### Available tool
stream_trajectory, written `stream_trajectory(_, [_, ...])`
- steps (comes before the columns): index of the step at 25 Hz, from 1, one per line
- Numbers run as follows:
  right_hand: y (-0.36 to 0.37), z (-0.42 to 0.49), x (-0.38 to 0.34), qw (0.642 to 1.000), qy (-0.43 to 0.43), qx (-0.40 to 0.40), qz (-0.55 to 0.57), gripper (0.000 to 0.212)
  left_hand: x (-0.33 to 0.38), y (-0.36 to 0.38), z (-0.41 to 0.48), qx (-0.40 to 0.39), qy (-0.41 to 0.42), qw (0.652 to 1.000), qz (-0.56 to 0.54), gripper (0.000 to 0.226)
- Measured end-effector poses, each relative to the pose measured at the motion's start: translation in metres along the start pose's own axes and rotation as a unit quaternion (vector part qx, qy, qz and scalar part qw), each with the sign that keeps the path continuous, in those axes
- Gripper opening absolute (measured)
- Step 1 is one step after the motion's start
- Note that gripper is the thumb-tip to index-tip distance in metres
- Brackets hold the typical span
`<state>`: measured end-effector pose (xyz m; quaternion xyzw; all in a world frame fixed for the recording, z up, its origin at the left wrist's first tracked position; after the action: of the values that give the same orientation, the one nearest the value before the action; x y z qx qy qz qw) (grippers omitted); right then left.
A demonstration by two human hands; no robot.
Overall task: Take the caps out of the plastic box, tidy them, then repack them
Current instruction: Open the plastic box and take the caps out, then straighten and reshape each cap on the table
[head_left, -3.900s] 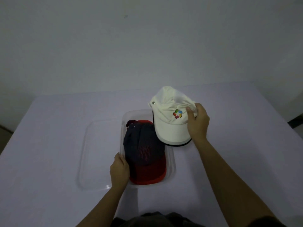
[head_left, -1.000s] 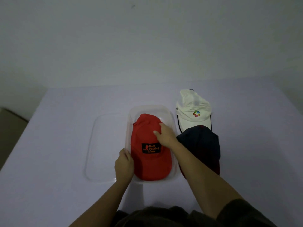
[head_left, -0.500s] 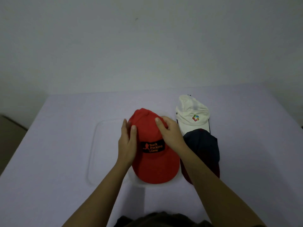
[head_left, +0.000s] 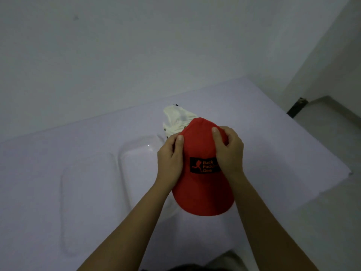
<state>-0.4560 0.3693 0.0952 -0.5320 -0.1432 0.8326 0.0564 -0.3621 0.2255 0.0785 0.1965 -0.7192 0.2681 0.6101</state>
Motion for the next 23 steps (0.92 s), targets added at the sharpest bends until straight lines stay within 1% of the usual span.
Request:
stream_trajectory(3, [-0.047,0.031,0.043,1.000,0.018,0.014,-0.015,0.014,0.003,0.071,0.012,-0.005,0.002,1.000,-0.010,0.027])
stream_trajectory(6, [-0.080,0.072,0.091,1.000,0.012,-0.005,-0.021,0.017,-0.005,0.138,0.035,0.003,-0.020,1.000,-0.009,0.026])
stream_trajectory(8, [-0.100,0.104,0.125,0.999,0.003,-0.034,-0.034,0.018,-0.010,0.184,0.054,0.015,-0.042,0.999,0.010,0.027])
stream_trajectory(11, [-0.108,0.143,0.169,0.994,0.001,-0.090,-0.059,0.020,-0.021,0.226,0.085,0.029,-0.069,0.996,0.047,0.026])
stream_trajectory(15, [-0.089,0.183,0.218,0.985,0.015,-0.158,-0.070,0.025,-0.038,0.253,0.127,0.058,-0.113,0.986,0.108,0.026])
stream_trajectory(17, [-0.078,0.197,0.237,0.984,0.023,-0.164,-0.060,0.026,-0.044,0.258,0.148,0.071,-0.130,0.979,0.143,0.025])
stream_trajectory(20, [-0.064,0.212,0.255,0.984,0.035,-0.172,-0.029,0.028,-0.041,0.262,0.173,0.088,-0.128,0.970,0.190,0.025])
stream_trajectory(23, [-0.046,0.219,0.267,0.967,0.032,-0.249,-0.037,0.038,-0.040,0.266,0.187,0.091,-0.136,0.962,0.216,0.034])
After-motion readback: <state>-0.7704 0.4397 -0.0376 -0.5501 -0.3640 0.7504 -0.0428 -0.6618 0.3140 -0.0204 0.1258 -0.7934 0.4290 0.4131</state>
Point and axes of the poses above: each hand's wrist, its own z-axis towards the middle knuckle, its own y-axis out of the palm, x = y × z, the point moved 6 cm from there along z, towards the middle knuckle, and after that the axes turned 9 degrees about -y, right-handed, at the moved point
